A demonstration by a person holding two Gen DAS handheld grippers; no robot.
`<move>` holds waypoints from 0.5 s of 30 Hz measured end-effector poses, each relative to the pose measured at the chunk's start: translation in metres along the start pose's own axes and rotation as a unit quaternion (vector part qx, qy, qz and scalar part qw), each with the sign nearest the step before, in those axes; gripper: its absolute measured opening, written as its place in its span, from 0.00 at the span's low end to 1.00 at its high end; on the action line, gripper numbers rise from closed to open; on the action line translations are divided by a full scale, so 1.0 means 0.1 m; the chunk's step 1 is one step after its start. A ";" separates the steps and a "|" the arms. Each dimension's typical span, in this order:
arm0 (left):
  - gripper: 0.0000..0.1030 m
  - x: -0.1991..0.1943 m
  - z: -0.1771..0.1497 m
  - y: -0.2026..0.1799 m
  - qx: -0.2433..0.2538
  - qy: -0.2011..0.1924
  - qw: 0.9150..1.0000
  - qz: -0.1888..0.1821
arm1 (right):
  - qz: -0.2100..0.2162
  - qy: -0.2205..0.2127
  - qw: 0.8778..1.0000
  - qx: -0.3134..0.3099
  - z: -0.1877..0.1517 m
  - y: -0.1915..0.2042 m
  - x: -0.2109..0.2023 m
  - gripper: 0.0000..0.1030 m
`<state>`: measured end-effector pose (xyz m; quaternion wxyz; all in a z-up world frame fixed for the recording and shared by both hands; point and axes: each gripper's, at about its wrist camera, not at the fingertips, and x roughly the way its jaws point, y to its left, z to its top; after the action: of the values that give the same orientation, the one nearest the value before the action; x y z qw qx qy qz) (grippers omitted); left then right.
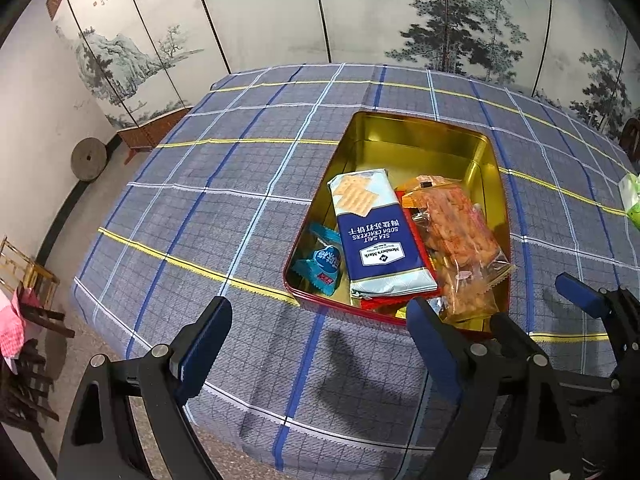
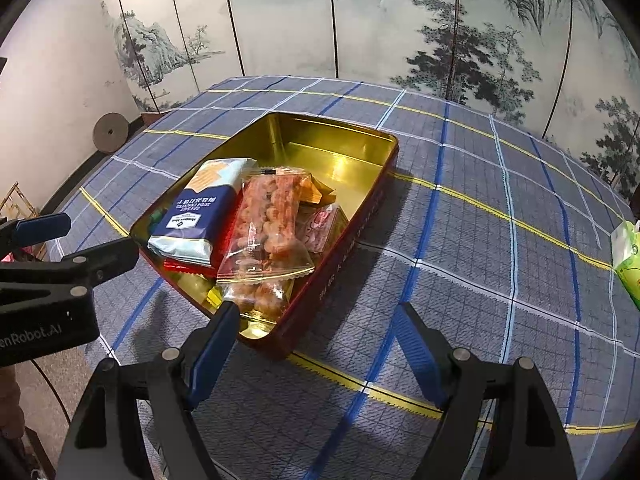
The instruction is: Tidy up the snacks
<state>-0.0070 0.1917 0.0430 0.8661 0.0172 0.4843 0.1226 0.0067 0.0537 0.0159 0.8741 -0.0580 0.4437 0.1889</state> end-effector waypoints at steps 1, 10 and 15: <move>0.84 0.00 0.00 0.00 0.001 -0.001 1.000 0.001 | 0.000 0.000 1.000 -0.001 0.00 0.00 0.00 0.78; 0.84 0.00 0.02 -0.02 0.003 -0.001 1.000 0.000 | 0.001 0.001 1.000 -0.003 -0.01 0.02 0.00 0.78; 0.84 0.00 0.02 -0.02 0.002 0.000 1.000 0.000 | 0.001 0.001 1.000 -0.003 -0.01 0.02 0.00 0.78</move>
<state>-0.0055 0.1896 0.0439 0.8664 0.0186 0.4841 0.1213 0.0054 0.0549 0.0153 0.8732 -0.0601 0.4441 0.1914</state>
